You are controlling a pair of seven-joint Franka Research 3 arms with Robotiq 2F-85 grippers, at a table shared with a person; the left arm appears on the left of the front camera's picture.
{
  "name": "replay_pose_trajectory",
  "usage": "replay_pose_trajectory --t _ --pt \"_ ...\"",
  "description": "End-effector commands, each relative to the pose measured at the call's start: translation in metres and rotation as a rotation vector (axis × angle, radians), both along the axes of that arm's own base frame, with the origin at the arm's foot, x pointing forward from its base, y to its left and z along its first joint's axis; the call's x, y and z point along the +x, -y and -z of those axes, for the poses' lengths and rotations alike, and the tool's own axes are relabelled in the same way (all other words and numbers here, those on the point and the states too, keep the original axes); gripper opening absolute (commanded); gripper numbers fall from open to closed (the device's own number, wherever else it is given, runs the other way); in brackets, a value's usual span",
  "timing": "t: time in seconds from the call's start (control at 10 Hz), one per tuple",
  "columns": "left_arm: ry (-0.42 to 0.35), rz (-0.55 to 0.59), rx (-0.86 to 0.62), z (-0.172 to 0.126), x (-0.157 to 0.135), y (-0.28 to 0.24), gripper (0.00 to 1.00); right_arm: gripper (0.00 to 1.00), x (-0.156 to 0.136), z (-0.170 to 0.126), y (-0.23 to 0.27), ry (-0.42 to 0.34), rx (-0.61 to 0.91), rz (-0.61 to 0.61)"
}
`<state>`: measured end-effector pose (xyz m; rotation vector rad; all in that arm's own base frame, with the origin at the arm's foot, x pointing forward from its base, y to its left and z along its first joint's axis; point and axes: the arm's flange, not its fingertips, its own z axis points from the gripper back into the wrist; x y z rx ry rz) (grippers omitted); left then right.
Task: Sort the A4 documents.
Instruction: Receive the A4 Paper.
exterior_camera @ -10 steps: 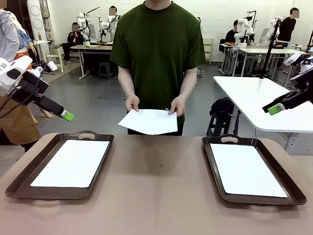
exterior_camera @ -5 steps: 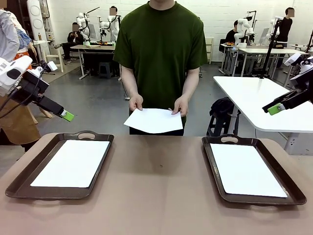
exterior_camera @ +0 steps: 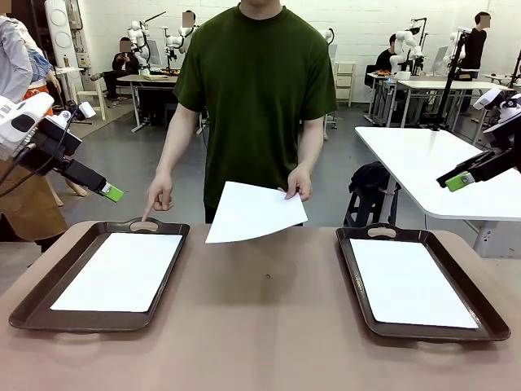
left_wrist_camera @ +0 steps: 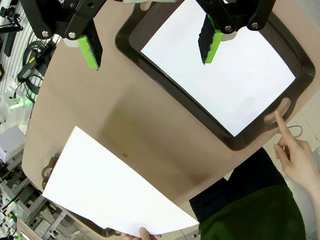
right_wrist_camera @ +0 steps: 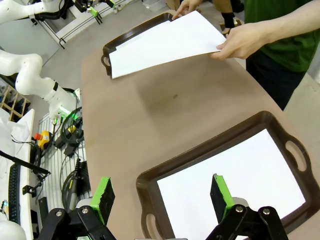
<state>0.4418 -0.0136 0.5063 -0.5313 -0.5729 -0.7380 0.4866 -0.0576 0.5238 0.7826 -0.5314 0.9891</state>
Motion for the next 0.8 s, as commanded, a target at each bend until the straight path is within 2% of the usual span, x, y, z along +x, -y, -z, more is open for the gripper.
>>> replay_pose_trajectory --t 0.0,0.7 --pt "0.013 0.009 0.013 0.0006 -0.0008 -0.0004 1.0 1.0 0.0017 -0.0012 -0.0035 0.012 -0.007 0.004" --pt "0.013 0.009 0.013 0.0006 -0.0008 -0.0004 1.0 1.0 0.0017 -0.0012 -0.0035 0.012 -0.007 0.004"
